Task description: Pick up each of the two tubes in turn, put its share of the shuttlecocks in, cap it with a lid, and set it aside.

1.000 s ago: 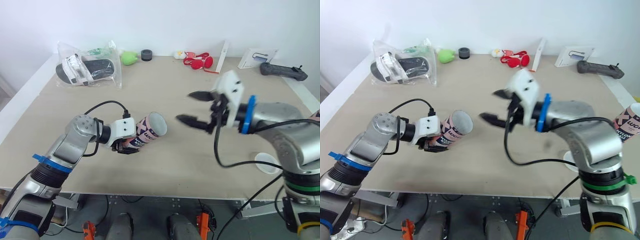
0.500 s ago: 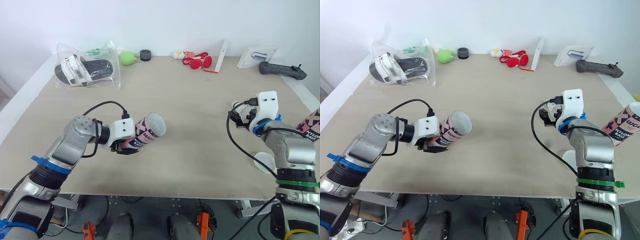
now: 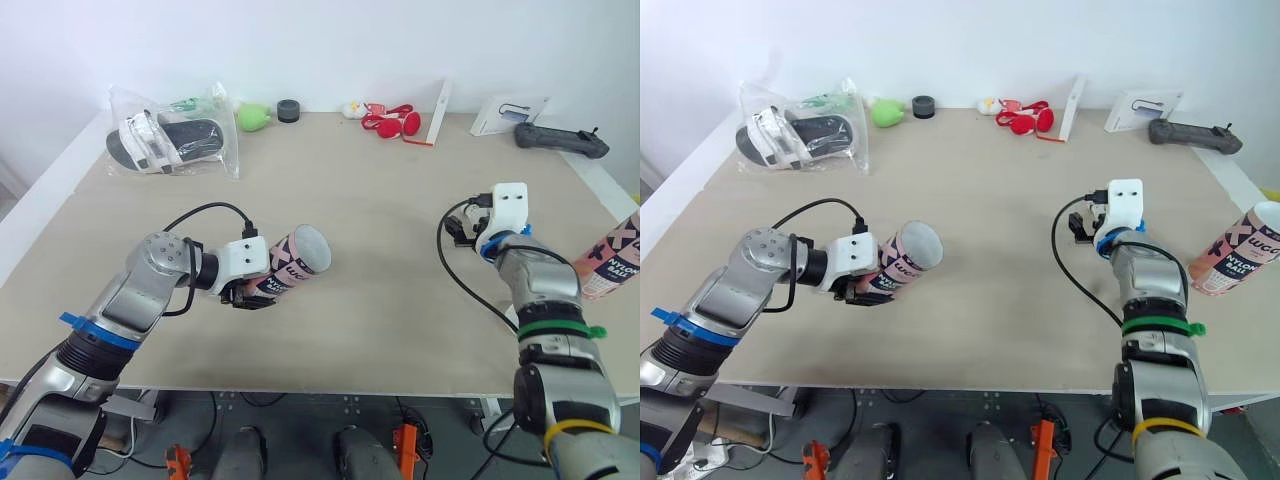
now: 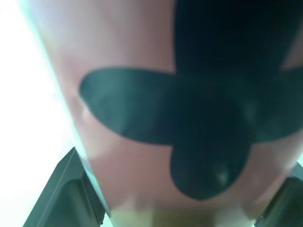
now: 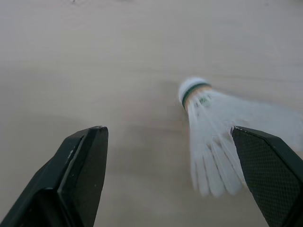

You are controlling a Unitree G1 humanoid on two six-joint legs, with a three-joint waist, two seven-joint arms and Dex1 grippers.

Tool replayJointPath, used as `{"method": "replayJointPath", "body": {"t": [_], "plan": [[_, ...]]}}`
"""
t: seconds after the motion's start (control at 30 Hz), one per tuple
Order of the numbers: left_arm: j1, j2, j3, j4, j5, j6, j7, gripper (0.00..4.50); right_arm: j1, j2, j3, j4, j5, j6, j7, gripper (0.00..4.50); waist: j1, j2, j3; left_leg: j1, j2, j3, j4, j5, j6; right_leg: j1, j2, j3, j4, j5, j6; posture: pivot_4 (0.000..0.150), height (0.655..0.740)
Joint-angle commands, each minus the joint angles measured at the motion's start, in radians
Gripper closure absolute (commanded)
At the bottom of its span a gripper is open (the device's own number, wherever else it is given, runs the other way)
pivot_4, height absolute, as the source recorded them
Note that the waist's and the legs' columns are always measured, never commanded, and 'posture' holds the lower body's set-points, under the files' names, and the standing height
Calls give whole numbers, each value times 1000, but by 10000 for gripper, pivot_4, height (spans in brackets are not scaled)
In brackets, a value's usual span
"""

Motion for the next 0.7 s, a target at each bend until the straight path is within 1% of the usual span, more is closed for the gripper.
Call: {"method": "replayJointPath", "body": {"t": [0.03, 0.07, 0.13, 0.2, 0.23, 0.27, 0.33, 0.37, 0.47, 0.53, 0.6, 0.67, 0.7], "plan": [[16, 2, -31, -7, 2, 10, -6, 14294, -61, 1, -5, 99, -18, -86, -13, 5692, 0, 0, 0, 0, 0, 0, 0, 0, 0, 0, 0, 0, 0, 0, 0, 1500, 7400], [18, 4, -30, -11, 2, 11, -6, 14294, -70, 3, -5, 121, -21, -99, -15, 8690, 0, 0, 0, 0, 0, 0, 0, 0, 0, 0, 0, 0, 0, 0, 0, 1500, 7400], [22, 7, -29, -16, 1, 14, -6, 14294, -84, 6, -5, 154, -25, -118, -17, 17688, -1, 0, 0, 0, 0, 0, 0, 0, 0, 0, 0, 0, 0, 0, 0, 1500, 7400], [23, 8, -29, -18, 1, 16, -5, 14294, -94, 5, -5, 178, -29, -134, -21, 28047, -1, 0, 0, 0, 0, 0, -1, 0, 0, 0, 0, 0, 0, 0, 0, 1500, 7400], [23, 8, -29, -19, 0, 17, -4, 14294, -97, 5, -7, 186, -31, -140, -25, 31853, -1, 0, 0, 0, 0, 0, -1, 0, 0, 0, 0, 0, 0, 0, 0, 1500, 7400], [23, 7, -28, -20, 0, 18, -4, 14294, -100, 5, -7, 194, -33, -146, -27, 36957, -1, 0, 0, 0, 0, 0, -1, 0, 0, 0, 0, 0, 0, 0, 0, 1500, 7400], [21, 7, -28, -19, -1, 20, -3, 14294, -103, 2, -4, 206, -38, -157, -24, 42873, -2, 0, 0, 0, 0, 0, -1, 0, 0, 0, 0, 0, 0, 0, 0, 1500, 7400], [20, 6, -29, -17, 0, 19, -3, 14294, -103, 1, -2, 211, -41, -162, -20, 44218, -2, 0, 0, 0, 0, 0, -1, 0, 0, 0, 0, 0, 0, 0, 0, 1500, 7400], [17, 3, -30, -13, 1, 18, -2, 14294, -99, -3, 2, 212, -48, -174, -12, 44218, -2, 0, 0, 0, 0, 0, -1, 0, 0, 0, 0, 0, 0, 0, 0, 1500, 7400], [15, 0, -32, -12, 1, 17, -1, 14294, -86, -14, 18, 161, -55, -189, 29, 44218, -2, 0, 0, 0, 0, 0, -1, 0, 0, 0, 0, 0, 0, 0, 0, 1500, 7400], [14, -1, -33, -11, 1, 17, -2, 14294, -51, -28, 61, 14, -48, -209, 163, 44218, -2, 1, 1, 0, 0, 0, -1, 0, 0, 0, 0, 0, 0, 0, 0, 1500, 7400], [16, 1, -32, -14, 1, 18, -2, 14294, 7, -54, 113, -213, -9, -203, 344, 44218, -2, 3, 2, 0, 0, 0, -1, 0, 0, 0, 0, 0, 0, -1, 0, 1500, 7400], [17, 1, -32, -15, 0, 19, -3, 14294, 45, -87, 146, -361, 27, -185, 458, 44218, -2, 4, 2, 0, 0, 0, -1, 0, 0, 0, 0, 0, 0, -1, 1, 1500, 7400]]}}
